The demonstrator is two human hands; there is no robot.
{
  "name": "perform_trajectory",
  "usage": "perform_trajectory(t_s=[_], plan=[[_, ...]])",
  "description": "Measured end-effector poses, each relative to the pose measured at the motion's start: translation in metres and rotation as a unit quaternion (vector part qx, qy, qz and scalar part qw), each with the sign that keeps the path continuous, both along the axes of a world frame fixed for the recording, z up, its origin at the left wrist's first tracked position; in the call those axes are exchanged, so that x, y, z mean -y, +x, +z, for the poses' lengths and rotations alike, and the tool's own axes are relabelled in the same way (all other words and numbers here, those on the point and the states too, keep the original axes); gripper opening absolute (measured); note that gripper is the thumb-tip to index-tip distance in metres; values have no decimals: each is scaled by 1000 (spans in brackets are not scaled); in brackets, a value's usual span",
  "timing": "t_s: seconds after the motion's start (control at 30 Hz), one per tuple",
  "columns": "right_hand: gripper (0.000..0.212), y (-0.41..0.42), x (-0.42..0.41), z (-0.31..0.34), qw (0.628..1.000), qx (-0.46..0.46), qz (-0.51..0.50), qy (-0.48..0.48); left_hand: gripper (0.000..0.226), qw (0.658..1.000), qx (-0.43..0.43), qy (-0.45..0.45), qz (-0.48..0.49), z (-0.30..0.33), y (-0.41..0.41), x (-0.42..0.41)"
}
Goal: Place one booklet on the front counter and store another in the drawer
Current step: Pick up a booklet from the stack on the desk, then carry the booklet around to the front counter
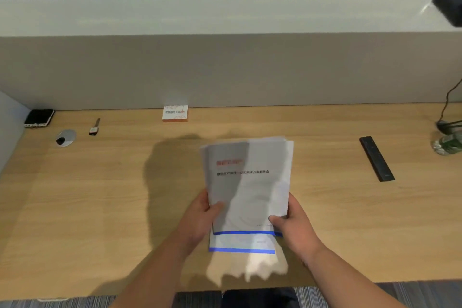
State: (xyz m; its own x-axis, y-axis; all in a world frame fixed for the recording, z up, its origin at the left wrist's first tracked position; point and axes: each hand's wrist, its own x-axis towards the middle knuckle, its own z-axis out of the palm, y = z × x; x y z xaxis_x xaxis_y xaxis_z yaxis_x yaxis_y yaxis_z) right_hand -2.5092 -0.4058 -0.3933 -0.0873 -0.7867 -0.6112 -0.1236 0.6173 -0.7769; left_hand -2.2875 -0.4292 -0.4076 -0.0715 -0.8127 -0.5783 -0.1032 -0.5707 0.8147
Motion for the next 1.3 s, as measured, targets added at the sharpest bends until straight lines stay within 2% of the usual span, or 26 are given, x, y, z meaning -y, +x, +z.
perform_trajectory(t_s=[0.1, 0.17, 0.3, 0.4, 0.5, 0.6, 0.7, 0.83, 0.97, 1.1, 1.3], plan=[[33, 6, 6, 5, 996, -62, 5, -57, 15, 991, 102, -67, -51, 13, 0, 4], [20, 11, 2, -2, 993, -104, 12, -61, 11, 983, 158, -75, -55, 13, -1, 2], [26, 18, -11, -15, 993, -117, 13, -23, 20, 978, 176, -67, -90, -3, -4, -13], [17, 18, -16, -21, 992, -123, 16, 4, 17, 972, 205, -53, -104, -12, -7, -21], [21, 6, -19, -8, 991, -127, 27, -18, 21, 969, 218, -60, -101, 0, -14, -20], [40, -17, -29, 23, 995, -60, -18, -75, 29, 979, 154, -98, -92, 39, -36, -21], [39, -46, -55, 55, 995, -11, -57, -84, 25, 984, 104, -113, -88, 78, -75, -35], [38, -94, -117, 88, 987, -14, -111, -113, 21, 972, 94, -178, -119, 114, -138, -62], [38, -169, -200, 118, 961, -62, -223, -154, 24, 966, 18, -162, -201, 149, -234, -108], [34, -260, -302, 154, 929, -107, -293, -199, 25, 941, -33, -182, -284, 180, -352, -172], [30, -402, -456, 204, 855, -187, -425, -232, 31, 899, -93, -216, -368, 224, -532, -311]])
